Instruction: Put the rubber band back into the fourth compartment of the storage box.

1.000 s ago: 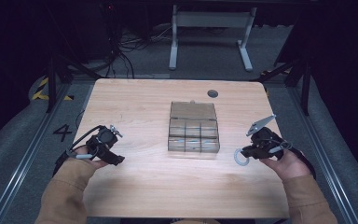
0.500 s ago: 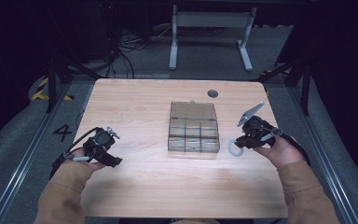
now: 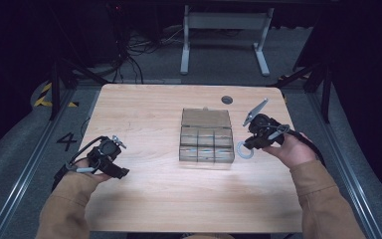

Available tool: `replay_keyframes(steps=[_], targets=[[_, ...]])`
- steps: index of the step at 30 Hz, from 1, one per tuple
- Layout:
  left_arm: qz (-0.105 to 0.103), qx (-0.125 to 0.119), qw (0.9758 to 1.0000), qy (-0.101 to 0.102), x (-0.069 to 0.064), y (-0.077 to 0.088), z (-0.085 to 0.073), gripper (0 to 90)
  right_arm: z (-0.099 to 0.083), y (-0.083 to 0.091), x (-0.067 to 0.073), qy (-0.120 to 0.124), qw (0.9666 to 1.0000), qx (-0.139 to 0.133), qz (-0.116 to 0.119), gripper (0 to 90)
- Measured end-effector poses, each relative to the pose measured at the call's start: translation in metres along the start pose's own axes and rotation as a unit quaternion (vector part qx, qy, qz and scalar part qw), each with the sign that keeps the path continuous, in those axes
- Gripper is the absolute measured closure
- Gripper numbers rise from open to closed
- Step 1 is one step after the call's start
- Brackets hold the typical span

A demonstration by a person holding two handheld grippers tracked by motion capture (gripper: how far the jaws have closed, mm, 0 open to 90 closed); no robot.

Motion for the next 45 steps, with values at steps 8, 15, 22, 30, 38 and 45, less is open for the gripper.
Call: replay_keyframes(steps=[8,15,22,30,38,45], targets=[[0.0,-0.001,1.0,0.003,0.0,0.0,-0.001,31.1,0.015,-0.003,-0.005,0.012,0.9998,0.013,0.002,81.7],[-0.001,0.001,1.0,0.005,-0.001,0.001,-0.006,31.1,0.032,-0.007,-0.006,0.021,0.9996,0.018,0.003,81.7],[0.0,0.001,0.9999,0.011,0.001,0.003,-0.01,31.1,0.054,-0.014,-0.002,0.037,0.9989,0.029,0.005,81.7],[0.002,0.002,0.9998,0.018,0.001,0.005,-0.018,31.1,0.076,-0.021,0.002,0.056,0.9979,0.032,0.01,81.6],[0.005,0.006,0.9996,0.027,0.0,0.007,-0.027,31.1,0.097,-0.033,0.004,0.073,0.9963,0.042,0.019,81.6],[0.004,0.006,0.9996,0.028,0.001,0.006,-0.028,31.0,0.117,-0.042,0.008,0.089,0.9946,0.048,0.022,81.6]])
Point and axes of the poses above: each handheld gripper's, and its own axes: y roughly backward along the jaws, z roughly out of its top, x roughly to its left, the point moved 6 cm from there along -y, roughly forward along the jaws, and after that the axes turned 11 degrees about z, right-handed, at the moved point
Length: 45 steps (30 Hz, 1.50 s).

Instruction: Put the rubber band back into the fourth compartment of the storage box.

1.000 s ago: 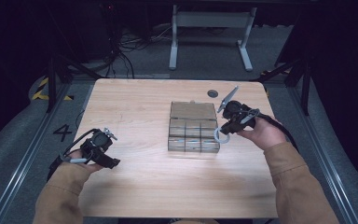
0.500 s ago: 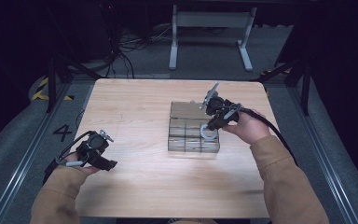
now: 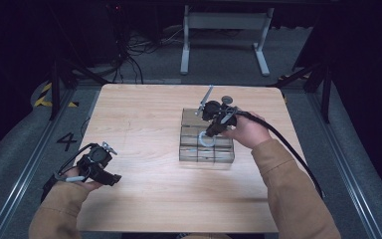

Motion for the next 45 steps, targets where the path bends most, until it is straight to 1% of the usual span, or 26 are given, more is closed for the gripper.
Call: replay_keyframes(steps=[2,3,4,7,8,11,12,13,14,16,17,20,21,23,24,26,28,29,31,34,37,39,41,42,45], targets=[[-0.001,0.0,1.0,-0.001,0.0,0.0,0.001,31.0,0.005,-0.001,0.0,0.004,1.0,0.001,0.001,81.6],[-0.001,0.0,1.0,-0.001,0.0,0.0,0.001,31.0,0.008,-0.002,0.001,0.006,1.0,-0.004,0.003,81.6],[-0.002,-0.001,1.0,-0.003,0.0,-0.001,0.002,31.0,0.009,-0.002,0.002,0.0,1.0,-0.003,0.006,81.6],[-0.003,-0.001,1.0,-0.003,0.0,-0.001,0.004,31.0,0.013,-0.004,0.002,0.002,1.0,0.003,0.003,81.7],[-0.003,-0.002,1.0,-0.005,-0.001,-0.001,0.005,31.0,0.014,-0.005,0.001,0.008,1.0,0.001,0.002,81.7],[-0.004,-0.002,1.0,-0.008,-0.001,-0.002,0.007,31.0,0.02,-0.006,0.002,0.006,1.0,0.002,0.004,81.6],[-0.005,-0.003,0.9999,-0.009,-0.001,-0.002,0.008,31.0,0.023,-0.007,0.003,0.005,0.9999,-0.005,0.012,81.7],[-0.006,-0.003,0.9999,-0.011,-0.001,-0.002,0.009,31.0,0.024,-0.007,0.002,0.009,0.9999,-0.008,0.012,81.7],[-0.006,-0.003,0.9999,-0.011,-0.001,-0.002,0.009,31.0,0.024,-0.007,0.002,0.009,0.9999,-0.008,0.012,81.7],[-0.007,-0.004,0.9999,-0.011,-0.002,-0.003,0.011,31.0,0.026,-0.009,0.001,0.001,0.9999,-0.005,0.013,81.6],[-0.007,-0.003,0.9999,-0.014,-0.001,-0.003,0.012,31.0,0.027,-0.01,0.0,0.003,0.9999,-0.002,0.011,81.7],[-0.009,-0.006,0.9998,-0.016,-0.003,-0.003,0.015,31.0,0.032,-0.014,0.0,0.002,0.9999,0.002,0.012,81.7],[-0.009,-0.006,0.9998,-0.017,-0.002,-0.003,0.016,31.0,0.035,-0.016,-0.001,0.008,0.9999,0.002,0.01,81.7],[-0.011,-0.007,0.9997,-0.018,-0.002,-0.003,0.017,31.0,0.038,-0.017,0.001,0.007,0.9999,0.004,0.012,81.7],[-0.01,-0.006,0.9998,-0.018,-0.002,-0.003,0.017,31.0,0.04,-0.018,0.0,0.011,0.9999,0.0,0.012,81.7],[-0.013,-0.007,0.9997,-0.018,-0.001,-0.003,0.018,31.0,0.043,-0.021,-0.001,0.01,0.9999,-0.001,0.013,81.7],[-0.013,-0.007,0.9997,-0.019,-0.001,-0.003,0.018,31.0,0.043,-0.023,0.0,0.008,0.9998,-0.004,0.016,81.7],[-0.013,-0.007,0.9997,-0.019,-0.001,-0.003,0.018,31.0,0.043,-0.025,-0.002,0.01,0.9999,0.002,0.013,81.6],[-0.014,-0.007,0.9997,-0.02,-0.002,-0.004,0.019,31.0,0.044,-0.028,-0.003,0.006,0.9999,0.005,0.013,81.7],[-0.014,-0.006,0.9997,-0.02,-0.002,-0.005,0.019,31.0,0.044,-0.031,-0.004,0.006,0.9999,0.006,0.013,81.7],[-0.014,-0.006,0.9997,-0.02,-0.002,-0.004,0.019,31.0,0.044,-0.037,-0.005,0.001,0.9998,0.014,0.013,81.6],[-0.015,-0.006,0.9997,-0.02,-0.002,-0.004,0.019,31.0,0.044,-0.041,-0.006,0.004,0.9997,0.02,0.011,81.6],[-0.016,-0.006,0.9997,-0.019,-0.002,-0.004,0.019,31.0,0.044,-0.043,-0.006,0.005,0.9997,0.021,0.013,81.7],[-0.015,-0.006,0.9997,-0.02,-0.001,-0.004,0.019,31.0,0.044,-0.047,-0.005,0.001,0.9995,0.027,0.014,81.7],[-0.014,-0.006,0.9997,-0.02,-0.001,-0.004,0.019,31.0,0.044,-0.051,-0.006,0.003,0.9995,0.027,0.014,81.6]])
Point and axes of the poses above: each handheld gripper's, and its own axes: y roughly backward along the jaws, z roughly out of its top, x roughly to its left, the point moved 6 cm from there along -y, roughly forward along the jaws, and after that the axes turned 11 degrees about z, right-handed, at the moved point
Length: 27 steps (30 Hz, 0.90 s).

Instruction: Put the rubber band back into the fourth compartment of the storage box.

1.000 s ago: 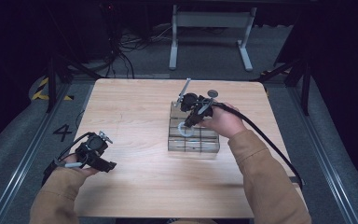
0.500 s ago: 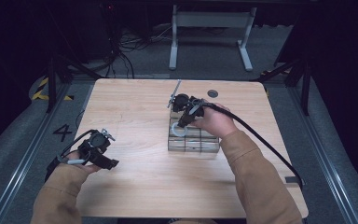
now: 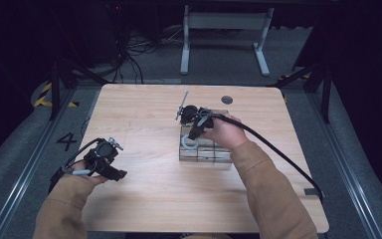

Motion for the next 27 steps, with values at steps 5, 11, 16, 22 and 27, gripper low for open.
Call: replay_keyframes(steps=[5,11,16,22,27], targets=[[0.0,0.0,1.0,0.0,0.0,0.0,0.0,31.0,-0.001,-0.008,-0.002,-0.004,0.9999,0.01,-0.001,81.5],[-0.001,0.0,1.0,0.001,0.0,0.0,0.0,30.9,-0.002,-0.015,-0.004,-0.013,0.9997,0.02,-0.005,81.4],[-0.001,0.0,1.0,0.0,0.0,0.0,0.0,30.9,-0.001,-0.018,-0.003,-0.01,0.9996,0.024,-0.004,81.3],[-0.002,0.001,1.0,0.0,0.0,0.0,0.0,30.9,-0.001,-0.023,-0.003,-0.011,0.9996,0.027,-0.007,80.9],[-0.004,0.001,1.0,0.0,-0.001,0.0,0.0,30.9,-0.002,-0.025,-0.003,-0.01,0.9993,0.035,-0.005,80.8]])
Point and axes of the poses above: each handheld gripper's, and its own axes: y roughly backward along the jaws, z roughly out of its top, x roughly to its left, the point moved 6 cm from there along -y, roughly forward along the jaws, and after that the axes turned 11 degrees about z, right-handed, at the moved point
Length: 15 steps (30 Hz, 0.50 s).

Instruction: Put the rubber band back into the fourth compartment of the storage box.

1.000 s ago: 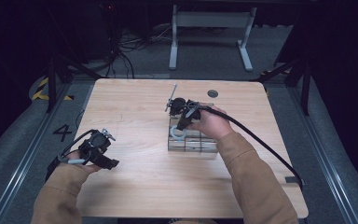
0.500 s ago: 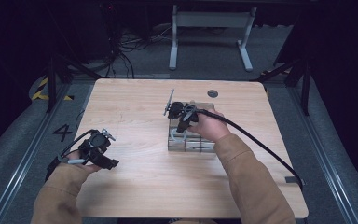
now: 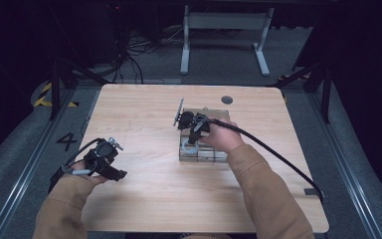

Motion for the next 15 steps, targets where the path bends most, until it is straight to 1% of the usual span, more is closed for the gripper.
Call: replay_keyframes(steps=[2,6,7,9,11,13,15], targets=[[0.0,0.001,1.0,0.0,-0.0001,-0.0001,0.0,30.9,0.0006,-0.0019,0.0011,-0.001,1.0,-0.002,0.002,80.8],[-0.001,0.0,1.0,0.001,-0.0001,0.0001,-0.0001,30.9,0.0001,-0.0044,0.0023,-0.003,1.0,0.004,0.003,80.7],[0.0,0.0,1.0,0.001,0.0,0.0001,-0.0002,30.9,0.0001,-0.0052,0.0018,0.0,1.0,0.004,0.006,80.7],[-0.001,0.001,1.0,0.001,0.0,-0.0001,-0.0002,30.9,0.0003,-0.0072,0.0026,-0.003,1.0,0.002,0.006,80.7],[0.0,0.001,1.0,0.0,-0.0001,-0.0001,-0.0001,30.9,0.0004,-0.008,0.0029,0.0,0.9999,0.007,0.009,80.4],[-0.001,0.001,1.0,0.0,-0.0003,-0.0002,-0.0001,30.9,0.0001,-0.0088,0.0036,-0.003,0.9998,0.013,0.014,79.9],[-0.001,0.002,1.0,-0.001,-0.0002,-0.0002,-0.0002,30.9,0.0006,-0.0104,0.0033,-0.002,0.9999,0.007,0.011,79.1]])
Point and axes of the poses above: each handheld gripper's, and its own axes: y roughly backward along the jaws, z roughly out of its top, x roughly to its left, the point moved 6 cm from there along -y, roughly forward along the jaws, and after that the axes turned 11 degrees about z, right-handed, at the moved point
